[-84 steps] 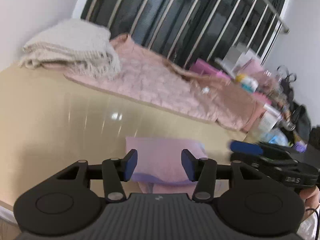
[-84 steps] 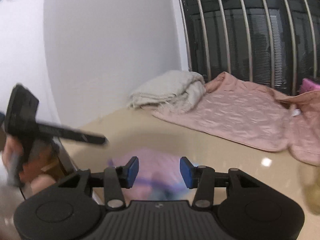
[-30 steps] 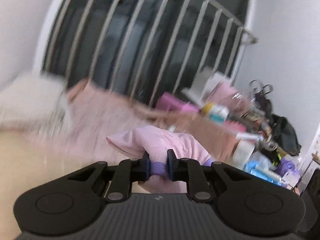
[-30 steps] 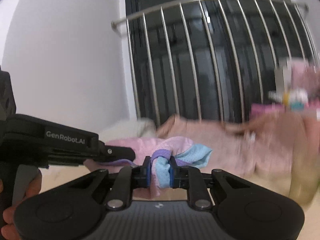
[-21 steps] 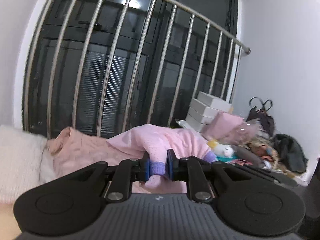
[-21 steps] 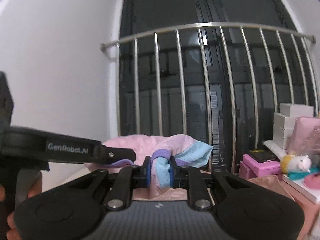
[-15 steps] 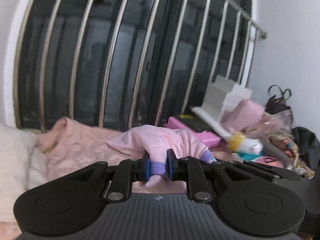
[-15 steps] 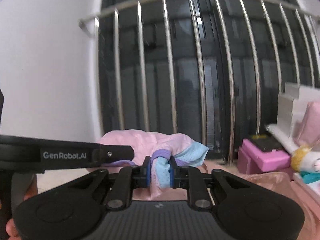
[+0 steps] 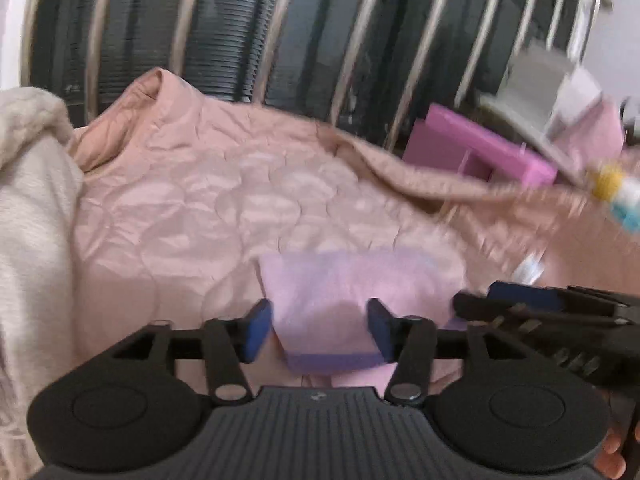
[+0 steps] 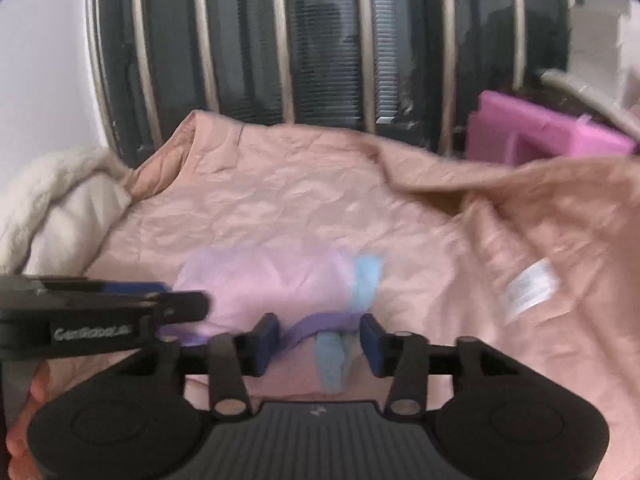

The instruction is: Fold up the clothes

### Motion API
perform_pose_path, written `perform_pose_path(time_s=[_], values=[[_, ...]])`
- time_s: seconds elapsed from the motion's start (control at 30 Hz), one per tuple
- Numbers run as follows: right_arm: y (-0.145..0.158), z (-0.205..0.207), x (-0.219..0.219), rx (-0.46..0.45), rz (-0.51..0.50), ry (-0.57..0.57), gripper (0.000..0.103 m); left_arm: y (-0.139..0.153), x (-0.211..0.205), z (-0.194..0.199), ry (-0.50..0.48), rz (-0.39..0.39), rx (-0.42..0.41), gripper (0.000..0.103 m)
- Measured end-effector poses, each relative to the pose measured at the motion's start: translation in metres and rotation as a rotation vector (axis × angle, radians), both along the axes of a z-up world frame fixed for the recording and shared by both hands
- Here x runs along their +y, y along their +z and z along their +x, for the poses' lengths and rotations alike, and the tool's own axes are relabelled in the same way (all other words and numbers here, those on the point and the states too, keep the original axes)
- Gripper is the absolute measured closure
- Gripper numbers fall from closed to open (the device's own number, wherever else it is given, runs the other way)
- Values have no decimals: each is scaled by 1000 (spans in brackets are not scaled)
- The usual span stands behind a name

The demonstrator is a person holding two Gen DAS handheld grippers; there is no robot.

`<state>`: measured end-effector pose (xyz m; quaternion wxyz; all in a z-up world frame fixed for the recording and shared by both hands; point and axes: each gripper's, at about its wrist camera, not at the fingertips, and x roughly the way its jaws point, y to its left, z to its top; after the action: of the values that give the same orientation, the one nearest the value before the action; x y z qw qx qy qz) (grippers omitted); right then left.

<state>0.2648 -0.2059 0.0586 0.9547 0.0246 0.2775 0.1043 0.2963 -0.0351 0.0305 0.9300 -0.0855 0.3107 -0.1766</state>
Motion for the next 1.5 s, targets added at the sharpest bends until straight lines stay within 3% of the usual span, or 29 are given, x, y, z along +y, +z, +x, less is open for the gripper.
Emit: perform_pose_path(time_s=[0.07,0.1,0.13,0.2,0.27,0.37,0.43,0.47,0.53,0.6,0.63,0.7,0.77,0.83,0.87,0.97,1.03,1.17,1.27,1.37,1.5], values=[[11,4,-3,-18,20,-5,59,3,-1,1,8,-34,22,42],[8,9,0,-1,7,-13,66,0,-8,3,0,-18,35,42],[-1,17,3,35,-16,-19,80,-5,-18,5,-3,20,52,43],[-21,26,6,97,-52,-37,88,-17,-32,2,7,96,71,44],[-31,19,-2,95,-52,-68,87,-14,-29,-9,21,93,43,43],[-18,2,-19,65,10,-82,86,-2,-14,-22,40,53,13,44],[-13,-4,-27,37,40,-99,83,0,-12,-23,64,71,26,45],[-13,-5,-29,28,55,-103,83,-4,-15,-20,85,114,60,57],[-26,9,-21,111,13,-79,90,-11,-19,-14,123,184,121,72],[-31,2,-19,120,-22,-98,92,2,-4,-33,120,101,94,66],[-21,-11,-24,95,-14,-107,90,12,3,-47,127,87,76,57],[2,-44,-34,37,6,-112,89,35,18,-79,166,94,28,54],[29,-88,-46,-42,12,-78,74,54,33,-121,238,119,0,36],[47,-133,-58,-101,2,-26,47,64,49,-168,295,105,-28,16],[53,-158,-62,-119,-6,-2,43,64,55,-192,303,104,-37,10],[53,-223,-61,-117,-5,26,27,47,60,-251,320,154,-25,4],[38,-258,-56,-92,-12,32,11,28,56,-279,324,188,2,4],[-4,-293,-31,-9,-59,49,8,5,41,-301,326,249,-4,4],[-27,-289,-16,55,-48,15,8,-9,28,-311,326,294,-19,3],[-45,-277,-10,50,-21,-61,0,-18,16,-315,332,354,-29,3],[-53,-267,-6,54,-39,-114,0,-23,18,-307,330,320,14,3]])
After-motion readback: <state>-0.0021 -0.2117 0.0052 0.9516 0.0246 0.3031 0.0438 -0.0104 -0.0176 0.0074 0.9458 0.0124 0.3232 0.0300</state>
